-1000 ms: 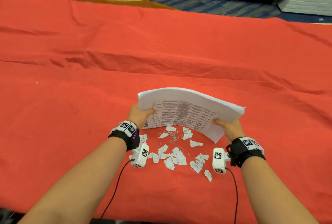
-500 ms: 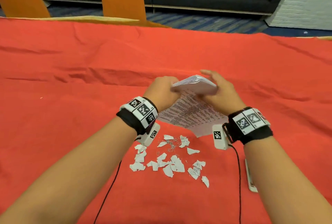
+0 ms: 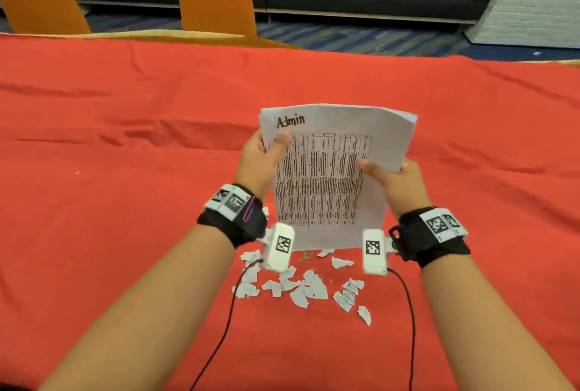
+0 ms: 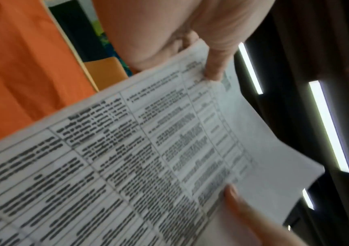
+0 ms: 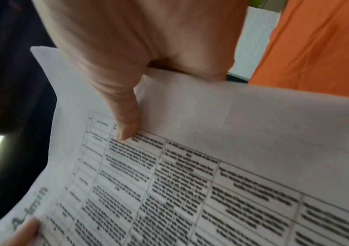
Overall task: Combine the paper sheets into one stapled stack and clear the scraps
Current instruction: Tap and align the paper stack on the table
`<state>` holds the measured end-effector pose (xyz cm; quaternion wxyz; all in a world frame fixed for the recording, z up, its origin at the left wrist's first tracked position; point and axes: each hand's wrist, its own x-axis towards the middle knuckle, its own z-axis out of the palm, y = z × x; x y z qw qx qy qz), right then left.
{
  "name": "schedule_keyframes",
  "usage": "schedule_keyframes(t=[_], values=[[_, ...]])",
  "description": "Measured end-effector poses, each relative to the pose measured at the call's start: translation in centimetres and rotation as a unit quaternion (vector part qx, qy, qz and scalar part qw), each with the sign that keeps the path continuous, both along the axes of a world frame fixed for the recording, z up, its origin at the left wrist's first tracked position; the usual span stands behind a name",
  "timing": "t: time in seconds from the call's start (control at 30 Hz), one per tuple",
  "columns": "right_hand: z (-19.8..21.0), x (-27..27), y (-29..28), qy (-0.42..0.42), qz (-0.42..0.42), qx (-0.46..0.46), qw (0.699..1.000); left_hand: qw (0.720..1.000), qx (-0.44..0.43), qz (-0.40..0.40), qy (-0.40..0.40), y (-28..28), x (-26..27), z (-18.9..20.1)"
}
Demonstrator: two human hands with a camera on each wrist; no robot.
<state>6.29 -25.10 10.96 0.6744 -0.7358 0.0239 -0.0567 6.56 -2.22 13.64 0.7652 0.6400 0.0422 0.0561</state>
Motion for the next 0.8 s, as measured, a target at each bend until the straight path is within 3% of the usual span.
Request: schedule_keyframes(t=[0.23, 0.43, 0.8], values=[[-2.8, -0.5, 2.2, -0.011, -0.047, 0.040, 0.998, 0.987, 0.051, 0.137, -0.061, -1.8, -0.8, -1.5], [-5.9, -1.1, 2.4, 0.058, -0.031, 0.041, 0.997, 0.989, 0.084, 0.114, -0.031, -1.9, -1.6, -4.9], [-6.2, -0.6, 2.3, 0.062, -0.020, 0.064, 0.996, 0.992, 0.070, 0.091, -0.058, -2.0, -1.4, -5.5]])
